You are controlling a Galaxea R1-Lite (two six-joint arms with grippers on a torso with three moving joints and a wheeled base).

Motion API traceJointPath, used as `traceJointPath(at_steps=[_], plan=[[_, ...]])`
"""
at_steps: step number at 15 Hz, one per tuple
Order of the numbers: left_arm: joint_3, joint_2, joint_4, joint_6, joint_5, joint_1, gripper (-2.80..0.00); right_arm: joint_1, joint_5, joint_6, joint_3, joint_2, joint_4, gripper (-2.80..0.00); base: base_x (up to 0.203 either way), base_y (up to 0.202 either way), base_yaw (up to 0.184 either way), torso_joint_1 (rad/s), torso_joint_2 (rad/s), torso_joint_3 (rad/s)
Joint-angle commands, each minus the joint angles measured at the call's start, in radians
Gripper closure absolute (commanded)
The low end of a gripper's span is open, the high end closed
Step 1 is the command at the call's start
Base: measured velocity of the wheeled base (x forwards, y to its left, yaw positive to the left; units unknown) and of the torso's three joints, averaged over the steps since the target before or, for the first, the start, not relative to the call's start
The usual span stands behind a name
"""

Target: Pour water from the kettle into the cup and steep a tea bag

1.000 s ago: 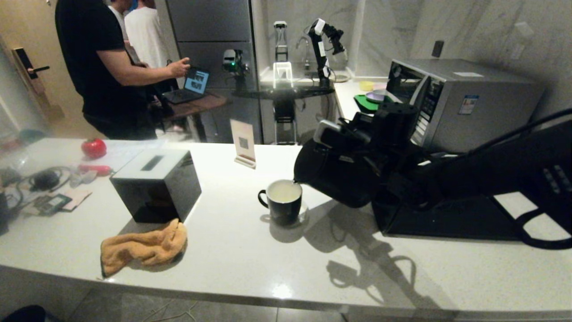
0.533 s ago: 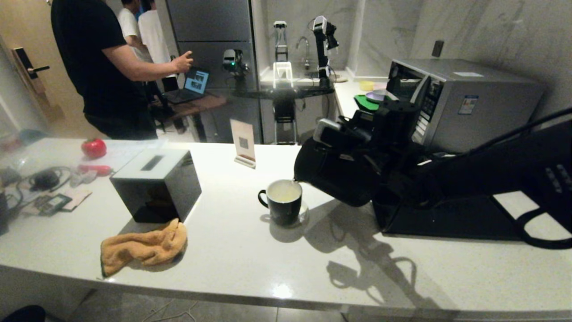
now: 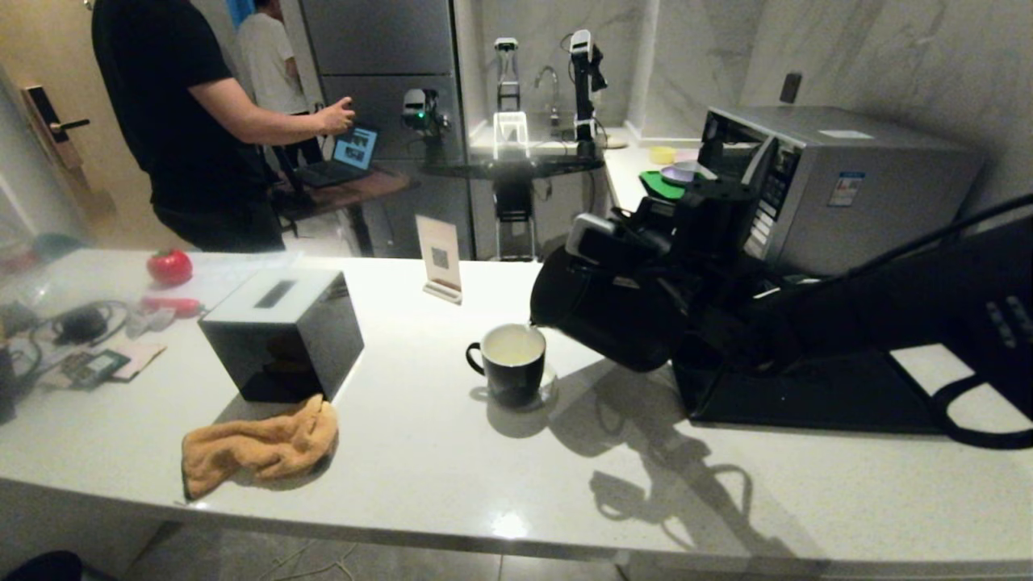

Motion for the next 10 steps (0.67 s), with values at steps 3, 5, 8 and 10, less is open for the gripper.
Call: traceJointPath(at_steps=[3, 5, 8, 10], plan=[[0.0, 0.0, 0.0, 0.0, 0.0, 0.0, 0.0, 0.0, 0.0, -0.007, 0.001, -0.001, -0.006, 0.0, 0.0, 0.0, 0.0, 0.0, 0.0, 0.0], [0.0, 0.0, 0.0, 0.0, 0.0, 0.0, 0.0, 0.002, 0.0, -0.004, 0.003, -0.003, -0.006, 0.0, 0.0, 0.0, 0.0, 0.0, 0.0, 0.0], [0.0, 0.0, 0.0, 0.0, 0.0, 0.0, 0.0, 0.001, 0.0, 0.006, 0.003, -0.008, -0.005, 0.0, 0.0, 0.0, 0.0, 0.0, 0.0, 0.0], [0.0, 0.0, 0.0, 0.0, 0.0, 0.0, 0.0, 0.0, 0.0, 0.025, 0.009, -0.016, -0.006, 0.0, 0.0, 0.0, 0.0, 0.0, 0.0, 0.0]])
